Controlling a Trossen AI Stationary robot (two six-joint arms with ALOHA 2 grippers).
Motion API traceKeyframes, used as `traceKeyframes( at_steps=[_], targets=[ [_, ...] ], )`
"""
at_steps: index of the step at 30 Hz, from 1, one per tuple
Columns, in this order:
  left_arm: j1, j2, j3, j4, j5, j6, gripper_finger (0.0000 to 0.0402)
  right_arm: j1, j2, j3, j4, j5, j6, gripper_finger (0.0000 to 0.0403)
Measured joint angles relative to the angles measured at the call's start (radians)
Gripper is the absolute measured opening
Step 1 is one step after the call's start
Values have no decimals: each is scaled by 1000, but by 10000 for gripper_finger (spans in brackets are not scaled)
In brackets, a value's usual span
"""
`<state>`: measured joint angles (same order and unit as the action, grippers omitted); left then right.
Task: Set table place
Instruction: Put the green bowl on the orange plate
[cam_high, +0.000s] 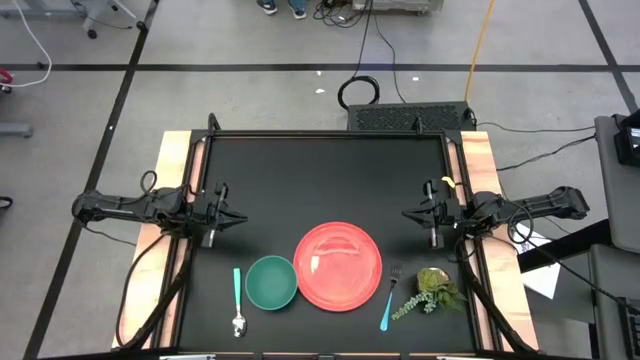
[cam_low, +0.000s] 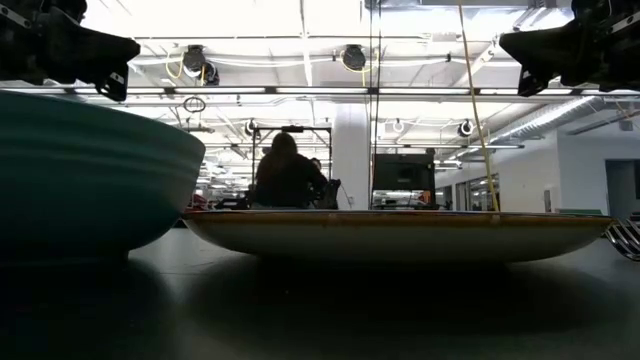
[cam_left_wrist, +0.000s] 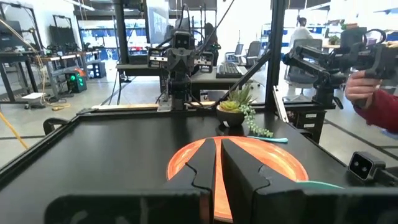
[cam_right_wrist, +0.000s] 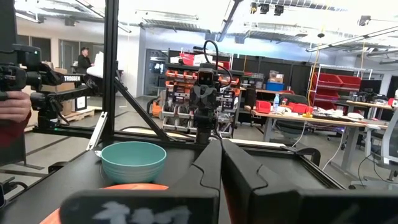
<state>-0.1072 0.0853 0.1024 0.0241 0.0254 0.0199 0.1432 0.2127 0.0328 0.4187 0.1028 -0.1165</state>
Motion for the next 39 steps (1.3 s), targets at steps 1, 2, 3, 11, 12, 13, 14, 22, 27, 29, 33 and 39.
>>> traceKeyframes(
  at_steps=[1,2,3,11,12,13,14,22,27,29,33,39],
  targets=[
    [0,0,0,4,-4,3,31,0,0,0,-1,0,0,0],
    [0,0,0,13,-7,0,31,0,0,0,-1,0,0,0],
    [0,0,0,21,-9,-7,31,0,0,0,-2,0,0,0],
    [0,0,0,58,44,-78,31,0,0,0,10,0,-79,0],
    [0,0,0,57,44,-82,31,0,0,0,7,0,-79,0],
    [0,0,0,54,44,-85,31,0,0,0,3,0,-80,0],
    [0,0,0,51,45,-94,31,0,0,0,-2,0,-86,0],
    [0,0,0,70,33,-259,30,0,0,0,-20,0,-111,0],
    [-1,0,0,150,68,-291,31,0,0,0,-42,0,-145,0],
    [-1,0,0,167,82,-292,31,0,0,0,-42,0,-158,0],
    [-1,2,0,190,106,-291,31,0,0,0,-42,0,-158,0],
    [-1,87,22,347,110,-282,31,0,0,0,-42,0,-158,0]
  ],
)
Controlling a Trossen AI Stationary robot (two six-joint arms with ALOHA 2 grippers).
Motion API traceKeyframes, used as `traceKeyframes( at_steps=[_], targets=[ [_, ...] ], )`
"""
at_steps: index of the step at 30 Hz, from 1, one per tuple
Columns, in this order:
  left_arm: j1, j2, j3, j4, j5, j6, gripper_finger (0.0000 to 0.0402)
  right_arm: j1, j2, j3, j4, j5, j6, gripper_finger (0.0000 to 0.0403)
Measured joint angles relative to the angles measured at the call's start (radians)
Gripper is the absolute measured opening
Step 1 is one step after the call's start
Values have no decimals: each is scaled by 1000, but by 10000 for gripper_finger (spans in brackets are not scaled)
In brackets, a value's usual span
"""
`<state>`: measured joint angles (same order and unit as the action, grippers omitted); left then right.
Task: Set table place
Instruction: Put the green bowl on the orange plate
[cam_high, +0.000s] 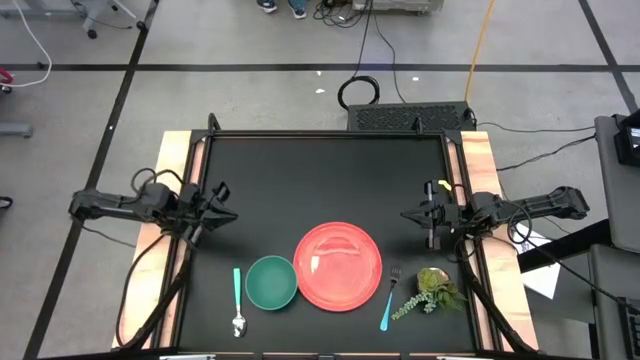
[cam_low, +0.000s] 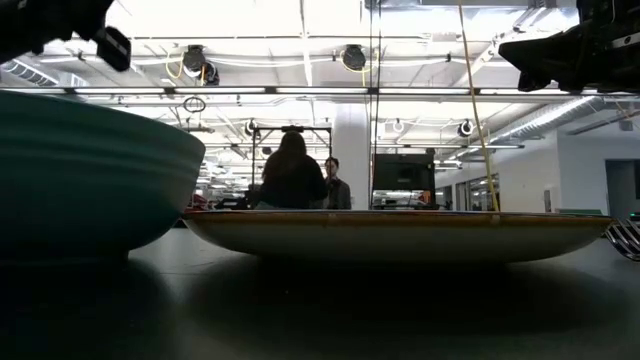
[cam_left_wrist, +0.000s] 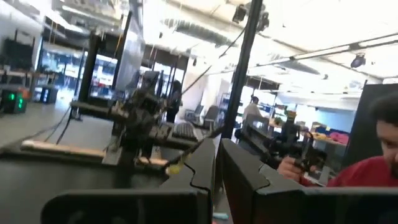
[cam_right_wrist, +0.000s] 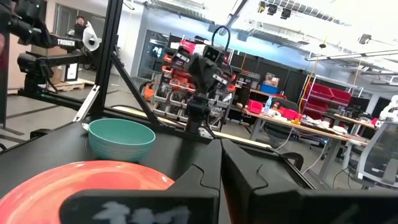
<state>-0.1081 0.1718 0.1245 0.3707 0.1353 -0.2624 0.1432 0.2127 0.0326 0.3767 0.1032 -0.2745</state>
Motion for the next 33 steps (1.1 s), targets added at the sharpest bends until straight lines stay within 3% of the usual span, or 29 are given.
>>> traceKeyframes(
  at_steps=[8,18,25,33],
  targets=[
    [0,240,238,-62,4,86,31,0,0,0,0,3,26,0],
    [0,525,571,-442,0,193,31,0,0,0,-11,4,53,0],
    [0,608,634,-587,-4,171,31,0,0,0,-18,4,42,0],
    [0,614,639,-666,-5,92,31,0,0,0,-15,4,42,0]
  ],
)
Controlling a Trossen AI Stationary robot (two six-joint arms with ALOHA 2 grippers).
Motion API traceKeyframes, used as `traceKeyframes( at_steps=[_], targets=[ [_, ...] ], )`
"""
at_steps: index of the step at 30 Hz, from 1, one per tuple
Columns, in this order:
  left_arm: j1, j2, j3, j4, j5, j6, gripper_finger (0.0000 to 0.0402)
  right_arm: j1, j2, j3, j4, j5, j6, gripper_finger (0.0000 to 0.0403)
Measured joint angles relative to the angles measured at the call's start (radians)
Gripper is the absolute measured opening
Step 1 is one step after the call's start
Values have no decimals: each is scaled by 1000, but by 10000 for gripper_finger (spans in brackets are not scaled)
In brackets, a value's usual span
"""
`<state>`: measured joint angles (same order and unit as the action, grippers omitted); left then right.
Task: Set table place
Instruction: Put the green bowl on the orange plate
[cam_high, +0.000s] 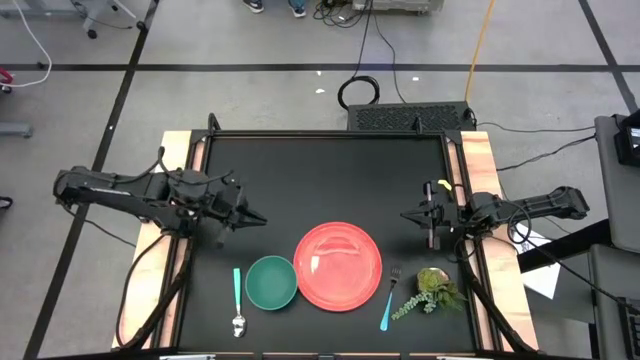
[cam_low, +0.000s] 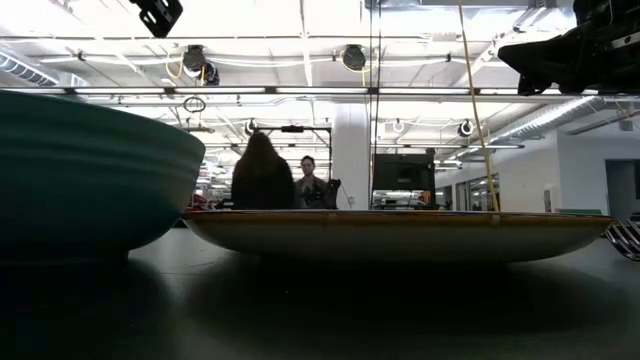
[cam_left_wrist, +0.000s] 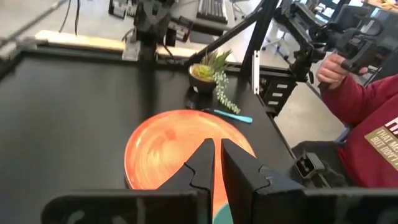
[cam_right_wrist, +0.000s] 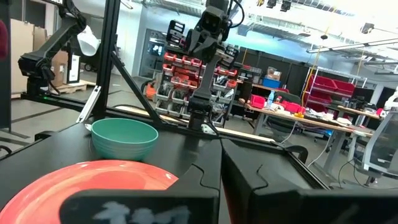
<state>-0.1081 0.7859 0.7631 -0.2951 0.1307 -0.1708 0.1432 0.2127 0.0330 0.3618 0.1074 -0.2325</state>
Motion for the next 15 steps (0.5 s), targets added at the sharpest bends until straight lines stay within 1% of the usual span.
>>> traceKeyframes(
  at_steps=[4,6,10,15],
  targets=[
    [-8,0,0,-1,-1,5,31,0,0,0,1,0,0,0],
    [-17,14,0,-1,-27,11,31,0,0,0,9,0,0,0],
    [-29,59,2,-24,-45,-34,31,0,0,0,15,0,0,0],
    [-46,169,79,-197,-47,-97,31,0,0,0,15,0,0,0]
  ],
)
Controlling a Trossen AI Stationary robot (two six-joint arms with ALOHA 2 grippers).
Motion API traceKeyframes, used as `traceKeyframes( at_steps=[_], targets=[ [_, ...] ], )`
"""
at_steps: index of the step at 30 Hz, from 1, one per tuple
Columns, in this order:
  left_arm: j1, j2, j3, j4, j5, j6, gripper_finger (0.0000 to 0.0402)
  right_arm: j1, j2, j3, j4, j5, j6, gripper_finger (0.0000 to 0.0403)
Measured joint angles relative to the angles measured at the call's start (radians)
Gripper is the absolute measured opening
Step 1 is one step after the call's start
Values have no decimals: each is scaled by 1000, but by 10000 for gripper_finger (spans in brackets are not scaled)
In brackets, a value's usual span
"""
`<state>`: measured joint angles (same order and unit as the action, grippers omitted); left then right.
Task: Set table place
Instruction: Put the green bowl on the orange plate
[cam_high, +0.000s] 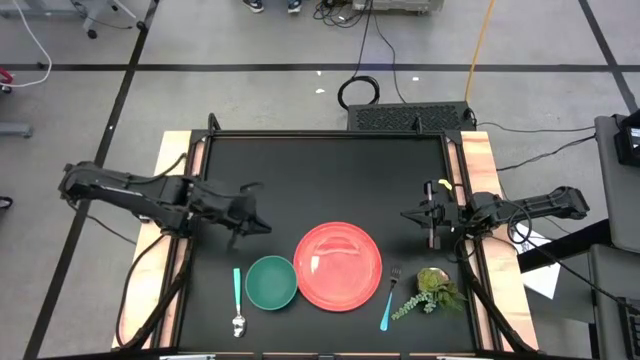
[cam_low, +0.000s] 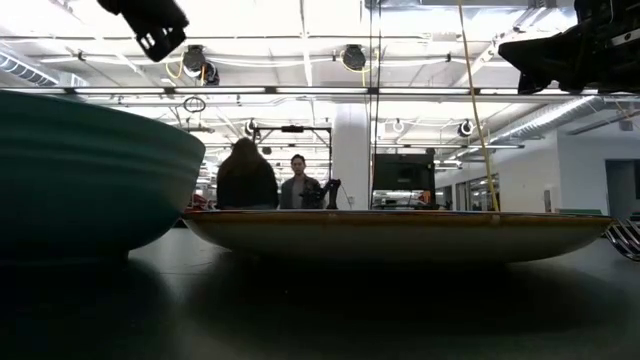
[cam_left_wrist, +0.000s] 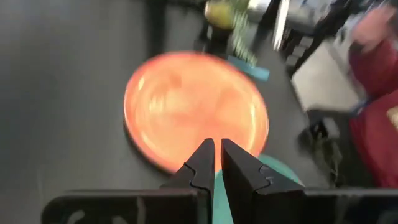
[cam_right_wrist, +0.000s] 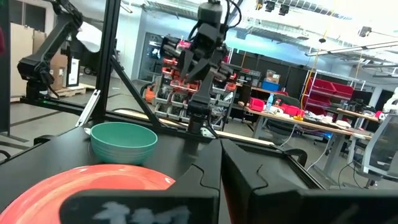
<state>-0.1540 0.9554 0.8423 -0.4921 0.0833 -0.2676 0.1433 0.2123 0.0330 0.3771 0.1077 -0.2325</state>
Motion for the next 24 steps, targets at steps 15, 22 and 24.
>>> traceKeyframes(
  at_steps=[15,22,24],
  targets=[
    [-33,305,339,-546,62,-133,31,0,0,0,-9,0,10,0],
    [-40,420,365,-608,99,-168,31,0,0,0,-8,0,11,0],
    [-46,449,365,-620,100,-169,31,0,0,0,-8,0,11,0]
  ],
)
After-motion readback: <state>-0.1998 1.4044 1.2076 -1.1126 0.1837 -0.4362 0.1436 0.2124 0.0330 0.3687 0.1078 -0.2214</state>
